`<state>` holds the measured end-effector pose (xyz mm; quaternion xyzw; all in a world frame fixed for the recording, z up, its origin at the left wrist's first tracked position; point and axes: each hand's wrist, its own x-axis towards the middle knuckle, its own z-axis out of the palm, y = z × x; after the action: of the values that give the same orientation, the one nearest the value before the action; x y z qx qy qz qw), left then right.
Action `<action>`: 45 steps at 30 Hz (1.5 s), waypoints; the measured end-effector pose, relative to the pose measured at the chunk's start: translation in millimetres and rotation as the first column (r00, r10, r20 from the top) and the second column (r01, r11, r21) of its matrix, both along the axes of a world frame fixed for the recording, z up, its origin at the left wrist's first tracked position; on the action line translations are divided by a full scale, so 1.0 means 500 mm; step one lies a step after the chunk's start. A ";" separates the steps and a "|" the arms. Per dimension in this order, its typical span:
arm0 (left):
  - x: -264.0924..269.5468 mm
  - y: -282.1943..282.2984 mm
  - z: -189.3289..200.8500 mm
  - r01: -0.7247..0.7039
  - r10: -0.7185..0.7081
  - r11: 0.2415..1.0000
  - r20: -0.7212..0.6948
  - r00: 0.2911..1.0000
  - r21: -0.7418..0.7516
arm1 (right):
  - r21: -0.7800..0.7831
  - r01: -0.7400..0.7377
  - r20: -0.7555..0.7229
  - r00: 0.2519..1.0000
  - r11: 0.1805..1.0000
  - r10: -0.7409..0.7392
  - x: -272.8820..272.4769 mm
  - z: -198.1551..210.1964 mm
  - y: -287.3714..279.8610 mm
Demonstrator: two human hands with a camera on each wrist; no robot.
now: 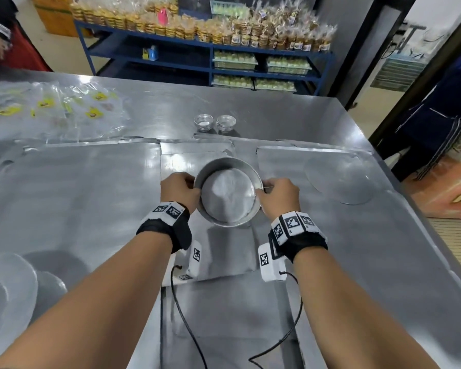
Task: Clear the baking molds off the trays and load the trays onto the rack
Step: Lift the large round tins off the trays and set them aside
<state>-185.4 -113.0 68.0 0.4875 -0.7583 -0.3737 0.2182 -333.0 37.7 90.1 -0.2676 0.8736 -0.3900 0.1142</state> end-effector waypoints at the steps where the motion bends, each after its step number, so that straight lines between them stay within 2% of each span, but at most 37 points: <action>1: -0.019 -0.003 0.001 -0.021 0.021 1.000 -0.023 1.000 -0.006 | -0.015 0.013 0.010 1.000 1.000 -0.013 -0.018 0.001 -0.004; 5: -0.100 -0.020 -0.016 -0.095 0.103 0.994 -0.157 0.982 0.057 | -0.105 0.094 0.149 0.986 0.990 -0.077 -0.082 -0.017 -0.033; 8: -0.167 -0.041 -0.034 -0.133 0.173 0.980 -0.299 0.939 0.148 | -0.225 0.196 0.365 0.925 0.954 -0.104 -0.129 -0.035 -0.065; 10: -0.212 -0.059 -0.037 -0.137 0.182 0.979 -0.339 0.923 0.152 | -0.267 0.240 0.427 0.898 0.933 -0.109 -0.167 -0.043 -0.092; 14: -0.311 -0.115 -0.049 -0.096 0.167 0.977 -0.408 0.897 0.189 | -0.365 0.315 0.493 0.864 0.876 -0.105 -0.255 -0.050 -0.154; 19: -0.436 -0.192 -0.071 0.097 0.130 0.909 -0.499 0.857 0.404 | -0.393 0.317 0.478 0.872 0.863 -0.103 -0.376 -0.081 -0.242; 24: -0.534 -0.270 -0.075 0.186 0.053 0.915 -0.564 0.824 0.357 | -0.388 0.341 0.534 0.840 0.857 -0.093 -0.495 -0.126 -0.330; 27: -0.594 -0.321 -0.096 0.191 -0.009 0.936 -0.525 0.851 0.294 | -0.393 0.328 0.517 0.852 0.859 -0.089 -0.558 -0.147 -0.374; 30: -0.643 -0.361 -0.121 0.147 -0.012 0.958 -0.480 0.877 0.246 | -0.383 0.291 0.485 0.871 0.877 -0.078 -0.613 -0.160 -0.411; 35: -0.691 -0.405 -0.152 0.057 0.031 0.973 -0.374 0.927 0.222 | -0.267 0.190 0.435 0.898 0.945 -0.058 -0.682 -0.197 -0.455; 39: -0.714 -0.434 -0.158 0.008 0.051 0.978 -0.281 0.958 0.208 | -0.173 0.120 0.310 0.949 0.978 -0.061 -0.708 -0.193 -0.468; 43: -0.733 -0.451 -0.145 0.048 -0.021 0.989 -0.192 0.981 0.139 | -0.199 0.136 0.363 0.930 0.971 -0.056 -0.745 -0.217 -0.493; 45: -0.751 -0.452 -0.137 0.087 -0.079 0.993 -0.108 0.991 0.077 | -0.213 0.172 0.407 0.911 0.962 -0.072 -0.735 -0.197 -0.491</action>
<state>-560.9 -339.1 -0.4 0.4439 -0.7495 -0.4382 0.2217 -700.4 -207.8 -8.3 -0.1398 0.7930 -0.5467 0.2298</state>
